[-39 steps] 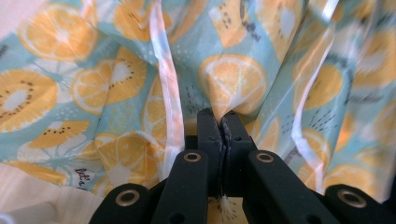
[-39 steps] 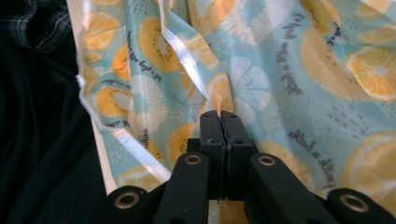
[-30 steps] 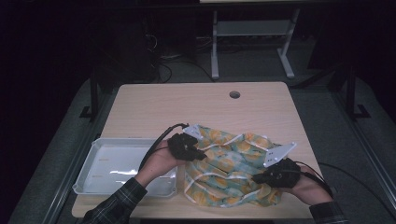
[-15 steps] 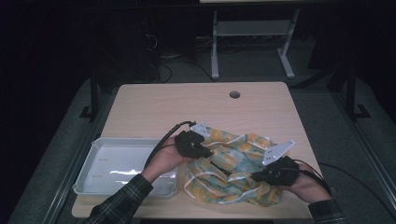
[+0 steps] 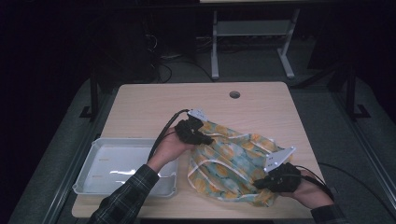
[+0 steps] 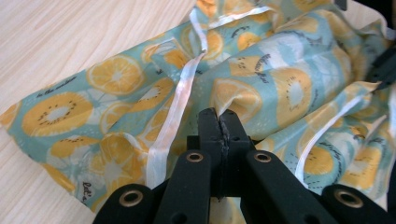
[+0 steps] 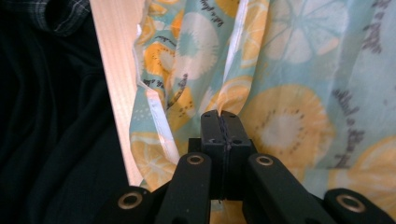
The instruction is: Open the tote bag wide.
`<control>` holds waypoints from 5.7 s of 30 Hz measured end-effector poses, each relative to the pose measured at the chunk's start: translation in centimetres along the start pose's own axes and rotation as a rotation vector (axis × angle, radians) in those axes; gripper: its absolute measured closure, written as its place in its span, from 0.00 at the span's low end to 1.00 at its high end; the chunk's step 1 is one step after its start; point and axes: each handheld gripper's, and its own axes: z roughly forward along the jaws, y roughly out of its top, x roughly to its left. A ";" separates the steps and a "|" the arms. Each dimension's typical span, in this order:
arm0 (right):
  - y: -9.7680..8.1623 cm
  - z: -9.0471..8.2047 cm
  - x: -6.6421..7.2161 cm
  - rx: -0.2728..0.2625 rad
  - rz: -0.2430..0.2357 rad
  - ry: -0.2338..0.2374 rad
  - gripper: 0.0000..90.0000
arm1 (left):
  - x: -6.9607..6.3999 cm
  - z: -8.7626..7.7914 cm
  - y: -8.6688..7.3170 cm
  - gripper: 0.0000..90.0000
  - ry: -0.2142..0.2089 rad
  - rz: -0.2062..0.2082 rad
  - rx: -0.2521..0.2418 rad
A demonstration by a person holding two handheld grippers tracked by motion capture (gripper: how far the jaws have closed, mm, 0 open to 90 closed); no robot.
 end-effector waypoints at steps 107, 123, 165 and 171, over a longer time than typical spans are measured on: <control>1.3 1.3 -7.9 -0.011 0.252 -0.309 1.00 | 3.5 6.2 0.1 1.00 0.077 0.011 0.107; 0.4 2.0 -7.9 0.021 0.274 -0.288 0.82 | 3.8 5.9 0.0 0.77 0.058 -0.038 0.071; 4.1 1.2 -3.0 -0.046 0.090 -0.190 0.96 | -4.0 3.4 0.5 0.82 -0.107 0.236 0.025; 4.0 0.8 -3.1 -0.058 0.097 -0.194 1.00 | -4.5 3.2 0.2 1.00 -0.156 0.253 0.061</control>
